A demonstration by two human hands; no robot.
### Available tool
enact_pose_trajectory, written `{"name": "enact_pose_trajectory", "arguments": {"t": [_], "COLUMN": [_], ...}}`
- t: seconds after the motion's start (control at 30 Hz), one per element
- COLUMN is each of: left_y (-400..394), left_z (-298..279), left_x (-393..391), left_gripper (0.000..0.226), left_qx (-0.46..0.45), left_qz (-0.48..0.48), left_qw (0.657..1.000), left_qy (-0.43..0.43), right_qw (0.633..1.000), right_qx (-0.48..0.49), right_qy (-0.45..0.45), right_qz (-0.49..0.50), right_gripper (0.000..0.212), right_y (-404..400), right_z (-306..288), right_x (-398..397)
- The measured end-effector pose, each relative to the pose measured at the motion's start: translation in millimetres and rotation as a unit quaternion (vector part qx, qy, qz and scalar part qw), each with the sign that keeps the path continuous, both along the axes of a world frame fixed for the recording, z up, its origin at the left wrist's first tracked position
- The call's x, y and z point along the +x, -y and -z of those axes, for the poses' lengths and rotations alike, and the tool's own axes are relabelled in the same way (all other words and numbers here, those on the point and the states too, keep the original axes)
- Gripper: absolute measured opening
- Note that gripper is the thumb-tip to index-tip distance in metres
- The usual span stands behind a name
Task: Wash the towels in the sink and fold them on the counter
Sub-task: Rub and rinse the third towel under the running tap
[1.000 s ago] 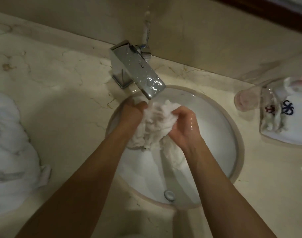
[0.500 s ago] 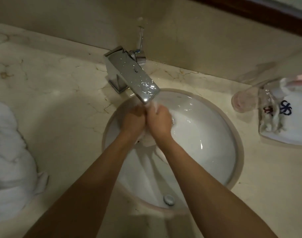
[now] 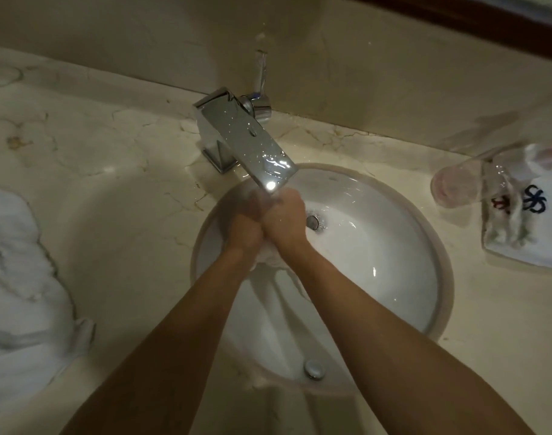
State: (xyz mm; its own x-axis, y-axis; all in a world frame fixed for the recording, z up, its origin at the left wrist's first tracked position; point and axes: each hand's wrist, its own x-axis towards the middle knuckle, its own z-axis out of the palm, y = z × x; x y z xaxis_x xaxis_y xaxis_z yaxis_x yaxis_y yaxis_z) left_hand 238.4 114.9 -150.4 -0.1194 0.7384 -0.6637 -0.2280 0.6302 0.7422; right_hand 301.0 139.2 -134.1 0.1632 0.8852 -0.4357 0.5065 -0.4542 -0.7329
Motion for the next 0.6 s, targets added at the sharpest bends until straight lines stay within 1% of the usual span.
{"name": "enact_pose_trajectory", "arguments": {"t": [0.03, 0.07, 0.1, 0.13, 0.17, 0.2, 0.23, 0.27, 0.3, 0.33, 0.37, 0.4, 0.43, 0.47, 0.5, 0.53, 0.57, 0.6], "left_y": [-5.7, -7.4, -5.2, -2.2, 3.1, 8.7, 14.9, 18.6, 21.4, 23.3, 25.0, 27.0, 28.1, 29.5, 29.4, 28.6, 27.1, 24.3], "left_z": [2.8, 3.6, -1.4, -3.2, -7.8, -11.9, -15.5, -13.4, -9.8, -0.3, 1.3, 5.5, 7.8, 6.9, 4.2, 3.9, 1.8, 0.0], "left_x": [-3.5, -4.5, -1.5, 3.0, 6.4, 9.0, 7.6, 4.2, -1.4, -8.4, -15.0, -20.7, -24.5, -26.7, -26.4, -24.2, -20.7, -15.3], "left_gripper": [0.018, 0.02, 0.021, 0.023, 0.026, 0.031, 0.034, 0.033, 0.031, 0.025, 0.016, 0.012, 0.025, 0.031, 0.027, 0.028, 0.034, 0.035], "left_qx": [0.02, 0.014, -0.001, -0.009, 0.01, 0.031, 0.052, 0.039, 0.024, -0.011, -0.054, -0.098, -0.127, -0.144, -0.135, -0.123, -0.121, -0.121], "left_qz": [-0.015, 0.004, 0.043, 0.059, 0.078, 0.092, 0.085, 0.093, 0.101, 0.092, 0.052, 0.01, -0.022, -0.035, -0.036, -0.032, -0.02, -0.001], "left_qw": [1.0, 1.0, 0.998, 0.994, 0.985, 0.98, 0.979, 0.979, 0.979, 0.984, 0.994, 0.995, 0.981, 0.961, 0.947, 0.942, 0.94, 0.942], "left_qy": [0.009, -0.011, -0.044, -0.096, -0.152, -0.176, -0.177, -0.179, -0.178, -0.152, -0.075, 0.032, 0.145, 0.235, 0.291, 0.311, 0.318, 0.314], "right_qw": [0.999, 0.999, 0.999, 1.0, 0.999, 0.997, 0.992, 0.985, 0.976, 0.959, 0.926, 0.886, 0.848, 0.813, 0.797, 0.796, 0.811, 0.834], "right_qx": [0.004, -0.003, -0.002, 0.007, 0.015, 0.008, 0.0, -0.02, -0.05, -0.101, -0.161, -0.223, -0.265, -0.297, -0.309, -0.31, -0.304, -0.283], "right_qy": [-0.001, -0.01, -0.009, 0.006, 0.025, 0.019, -0.016, -0.067, -0.129, -0.202, -0.288, -0.357, -0.414, -0.46, -0.475, -0.474, -0.454, -0.425], "right_qz": [-0.032, -0.042, -0.031, -0.011, 0.027, 0.078, 0.126, 0.157, 0.169, 0.172, 0.184, 0.193, 0.199, 0.201, 0.211, 0.212, 0.209, 0.208], "right_gripper": [0.041, 0.042, 0.039, 0.035, 0.03, 0.029, 0.029, 0.024, 0.014, 0.008, 0.028, 0.053, 0.067, 0.067, 0.059, 0.054, 0.053, 0.051], "right_y": [4.4, 4.9, 1.0, -6.2, -14.7, -20.5, -21.8, -17.3, -7.7, 6.6, 20.8, 33.5, 44.6, 53.3, 58.3, 58.7, 55.4, 51.1], "right_z": [-2.6, -4.0, 0.1, 5.0, 9.0, 12.8, 14.4, 17.1, 15.2, 15.5, 16.8, 17.9, 17.8, 20.4, 19.1, 15.8, 12.6, 12.7], "right_x": [-4.2, -3.0, 0.3, 4.3, 10.1, 16.9, 23.2, 31.6, 41.1, 53.6, 64.8, 76.7, 85.8, 91.6, 90.7, 87.7, 81.1, 72.6]}}
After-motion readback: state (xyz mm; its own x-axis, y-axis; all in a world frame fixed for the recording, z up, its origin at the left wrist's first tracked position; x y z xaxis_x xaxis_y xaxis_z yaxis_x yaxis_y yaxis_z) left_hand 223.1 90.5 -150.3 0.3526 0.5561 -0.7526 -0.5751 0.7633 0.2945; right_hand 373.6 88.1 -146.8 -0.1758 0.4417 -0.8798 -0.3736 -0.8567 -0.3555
